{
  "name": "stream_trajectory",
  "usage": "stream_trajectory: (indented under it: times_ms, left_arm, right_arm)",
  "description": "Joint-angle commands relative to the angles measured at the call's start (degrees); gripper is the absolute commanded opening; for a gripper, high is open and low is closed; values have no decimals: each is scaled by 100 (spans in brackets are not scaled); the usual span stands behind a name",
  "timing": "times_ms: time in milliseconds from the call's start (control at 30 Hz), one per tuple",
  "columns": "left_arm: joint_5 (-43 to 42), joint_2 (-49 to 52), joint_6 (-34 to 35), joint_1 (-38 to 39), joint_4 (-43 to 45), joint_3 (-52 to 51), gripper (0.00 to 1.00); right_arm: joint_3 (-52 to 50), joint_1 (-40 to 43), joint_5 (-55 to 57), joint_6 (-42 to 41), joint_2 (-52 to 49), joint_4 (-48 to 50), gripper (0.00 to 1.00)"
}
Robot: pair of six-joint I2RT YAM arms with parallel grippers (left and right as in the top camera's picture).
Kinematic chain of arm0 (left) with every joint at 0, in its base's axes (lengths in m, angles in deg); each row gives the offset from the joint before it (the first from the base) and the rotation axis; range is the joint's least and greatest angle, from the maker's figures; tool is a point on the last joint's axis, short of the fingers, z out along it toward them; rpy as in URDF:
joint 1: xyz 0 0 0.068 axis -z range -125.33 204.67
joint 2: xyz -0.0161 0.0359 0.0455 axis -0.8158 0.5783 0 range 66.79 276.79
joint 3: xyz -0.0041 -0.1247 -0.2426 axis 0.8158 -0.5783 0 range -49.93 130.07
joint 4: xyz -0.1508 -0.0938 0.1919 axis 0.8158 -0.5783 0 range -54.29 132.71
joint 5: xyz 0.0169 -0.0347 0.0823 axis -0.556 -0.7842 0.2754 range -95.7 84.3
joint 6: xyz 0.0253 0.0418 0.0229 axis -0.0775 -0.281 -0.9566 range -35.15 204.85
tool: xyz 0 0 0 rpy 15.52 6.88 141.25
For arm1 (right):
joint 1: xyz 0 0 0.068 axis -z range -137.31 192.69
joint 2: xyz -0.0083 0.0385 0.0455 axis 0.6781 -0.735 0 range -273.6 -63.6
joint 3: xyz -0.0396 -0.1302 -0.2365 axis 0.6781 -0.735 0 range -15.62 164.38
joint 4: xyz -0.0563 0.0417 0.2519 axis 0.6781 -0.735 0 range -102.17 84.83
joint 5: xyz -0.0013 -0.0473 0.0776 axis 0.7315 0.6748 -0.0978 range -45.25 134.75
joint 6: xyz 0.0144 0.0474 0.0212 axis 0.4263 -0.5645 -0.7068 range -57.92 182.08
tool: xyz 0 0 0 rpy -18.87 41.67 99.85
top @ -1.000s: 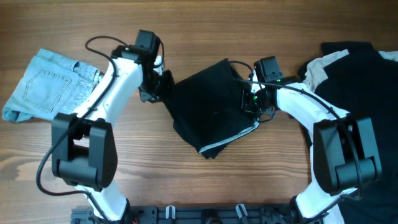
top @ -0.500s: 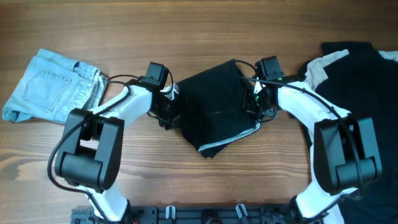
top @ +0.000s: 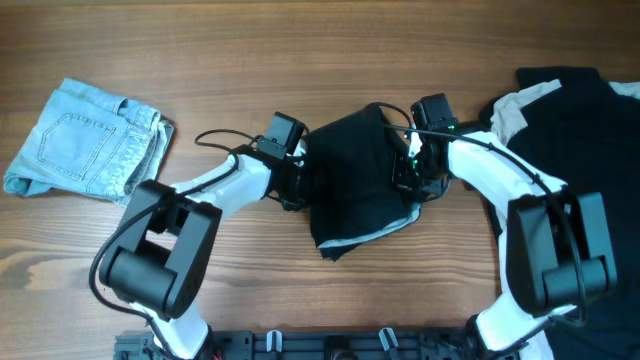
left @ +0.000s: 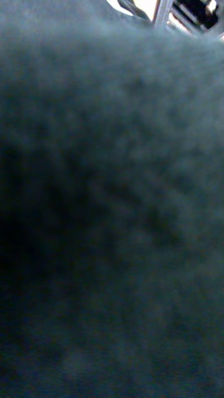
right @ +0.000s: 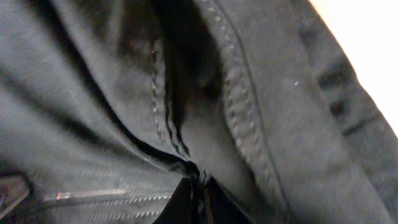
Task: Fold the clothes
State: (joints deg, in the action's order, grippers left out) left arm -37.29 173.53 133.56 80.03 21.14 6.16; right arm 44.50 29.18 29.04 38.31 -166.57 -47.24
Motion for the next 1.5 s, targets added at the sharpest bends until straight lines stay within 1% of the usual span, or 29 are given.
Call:
stream_trajectory:
  times_ms: [0,67,133,167,233,267,300,333,400,533,633,700,767,800,867,900,967,1000,1033,1067,1100,1133,1200,1233,1267,1300,1333,1367,1467]
  left_arm:
    - [380,-949,-1412,-997,-905,212,4]
    - [382,-1480,-1958,-1637,-953,358,4]
    - [297,-1952,-2371,-2658,-756,466,4]
    - [-28,-2050,-2570,-3252,-404,492,4]
    - [-398,-2009,-2594,-4113,313,501,4]
    - [-455,-1982,-2562,-4441,472,501,4]
    - [-743,-1971,-2568,-4732,503,501,4]
    - [-968,-1971,-2605,-4861,468,501,4]
    - [-903,-1974,-2704,-4922,444,501,4]
    - [-323,-1974,-2741,-5285,468,501,4]
    - [-175,-1974,-2815,-5724,1073,501,4]
    - [-105,-1974,-2820,-5976,1255,501,4]
    - [568,-1963,-2905,-6144,1189,501,4]
    - [686,-1961,-2903,-6194,1104,501,7]
    - [824,-1958,-2900,-6229,828,501,27]
    - [1200,-1961,-2898,-6229,551,501,41]
    - [1904,-1963,-2870,-6330,111,501,43]
    - [1902,-1963,-2771,-6415,85,501,58]
    - [1853,-1987,-2605,-6522,42,501,66]
    - [1661,-2052,-2577,-6645,-24,501,68]
    - [1526,-2105,-2579,-6695,-63,501,75]
    - [1403,-2223,-2579,-6752,-157,511,79]
    - [1403,-2599,-2581,-6765,-348,549,81]
    - [1403,-2732,-2581,-6765,-389,549,79]
    - [1401,-2857,-2579,-6765,-413,549,68]
    - [1403,-2938,-2579,-6760,-444,549,35]
    - [1403,-2927,-2575,-6760,-442,549,12]
    - [1401,-2850,-2573,-6756,-417,549,4]
    - [1353,-2702,-2579,-6760,-658,546,4]
  right_arm:
    - [7,79,509,240,1058,-245,4]
    - [7,79,505,210,1646,-234,6]
    - [7,79,367,212,2124,-243,6]
    - [7,79,278,197,2227,-243,6]
    - [4,79,92,114,2258,-238,6]
    - [4,76,-164,258,2258,-179,11]
    - [4,79,-238,315,2258,-109,26]
    - [4,79,-238,319,2258,13,42]
    - [4,79,-490,280,2258,214,51]
    - [4,79,-621,282,2258,219,52]
    - [4,79,-623,280,2258,219,52]
    - [4,79,-623,278,2258,212,52]
    - [4,79,-623,278,2258,186,52]
    - [4,79,-623,280,2258,144,52]
    - [4,79,-621,280,2258,103,53]
    - [4,79,-621,280,2258,87,55]
    - [4,79,-621,284,2258,59,55]
    - [4,79,-621,284,2258,50,55]
    - [4,79,-621,282,2258,44,56]
    - [4,79,-621,302,2258,46,57]
    - [4,79,-619,304,2258,48,58]
    - [4,79,-619,323,2258,48,58]
    - [4,79,-621,422,2258,37,60]
    - [4,79,-621,424,2258,35,60]
    - [4,79,-621,422,2258,35,60]
    - [4,79,-621,422,2258,39,60]
    - [4,79,-621,417,2258,42,60]
    - [4,79,-621,417,2258,42,61]
    - [4,79,-623,413,2258,35,61]
